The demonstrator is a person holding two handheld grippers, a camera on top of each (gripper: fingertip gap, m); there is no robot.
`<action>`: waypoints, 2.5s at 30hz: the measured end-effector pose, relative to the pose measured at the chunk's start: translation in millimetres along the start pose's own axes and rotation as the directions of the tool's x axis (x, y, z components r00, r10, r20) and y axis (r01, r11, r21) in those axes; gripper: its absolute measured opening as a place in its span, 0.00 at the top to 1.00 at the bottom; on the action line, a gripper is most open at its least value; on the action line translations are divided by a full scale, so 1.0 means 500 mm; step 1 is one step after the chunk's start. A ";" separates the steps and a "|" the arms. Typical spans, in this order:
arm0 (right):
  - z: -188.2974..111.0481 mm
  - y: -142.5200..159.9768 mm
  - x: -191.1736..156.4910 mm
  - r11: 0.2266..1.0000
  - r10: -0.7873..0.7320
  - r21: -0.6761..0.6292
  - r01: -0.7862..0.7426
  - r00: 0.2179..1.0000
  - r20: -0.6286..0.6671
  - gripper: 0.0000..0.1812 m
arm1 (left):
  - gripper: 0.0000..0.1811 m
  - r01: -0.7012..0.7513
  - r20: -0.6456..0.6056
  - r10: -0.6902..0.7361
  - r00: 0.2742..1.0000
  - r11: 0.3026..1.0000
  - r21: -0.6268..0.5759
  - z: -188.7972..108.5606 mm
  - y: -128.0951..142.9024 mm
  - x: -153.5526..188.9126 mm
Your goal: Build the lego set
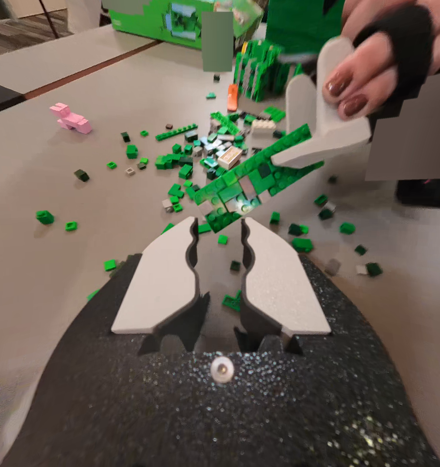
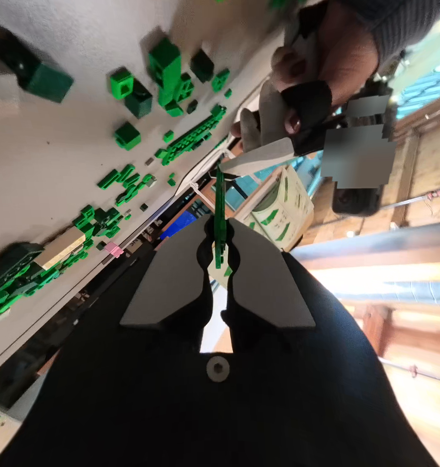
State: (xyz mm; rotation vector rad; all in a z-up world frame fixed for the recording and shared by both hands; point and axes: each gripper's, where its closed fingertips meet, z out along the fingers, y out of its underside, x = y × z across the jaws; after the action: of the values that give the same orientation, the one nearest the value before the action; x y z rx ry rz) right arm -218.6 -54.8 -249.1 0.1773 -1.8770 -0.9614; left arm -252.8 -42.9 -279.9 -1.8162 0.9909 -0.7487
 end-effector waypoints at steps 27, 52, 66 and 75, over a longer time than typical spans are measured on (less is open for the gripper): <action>0.001 0.004 0.028 -0.104 0.930 0.015 -0.994 -0.092 0.357 0.70 | 0.98 -0.198 -0.123 0.219 0.968 0.966 0.167 -0.023 -0.045 0.062; 0.086 -0.002 0.008 -0.431 0.887 -0.218 -0.875 -0.456 0.076 0.97 | 0.91 -0.624 0.537 0.470 0.700 0.768 0.143 -0.064 -0.130 0.008; 0.085 -0.037 -0.018 -0.416 0.872 -0.338 -0.844 -0.476 0.117 0.95 | 0.96 -0.656 0.568 0.577 0.587 0.750 -0.084 -0.038 -0.101 -0.012; 0.079 -0.014 -0.066 -0.172 0.979 -0.447 -0.878 -0.202 0.021 0.96 | 1.00 -0.503 0.487 0.476 0.733 0.860 -0.084 -0.021 -0.075 -0.021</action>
State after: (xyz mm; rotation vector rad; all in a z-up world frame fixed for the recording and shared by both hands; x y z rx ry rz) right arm -235.9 -21.7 -285.0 -1.6612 -1.3926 0.0144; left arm -254.9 -28.2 -242.2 -1.4785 1.0183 0.0305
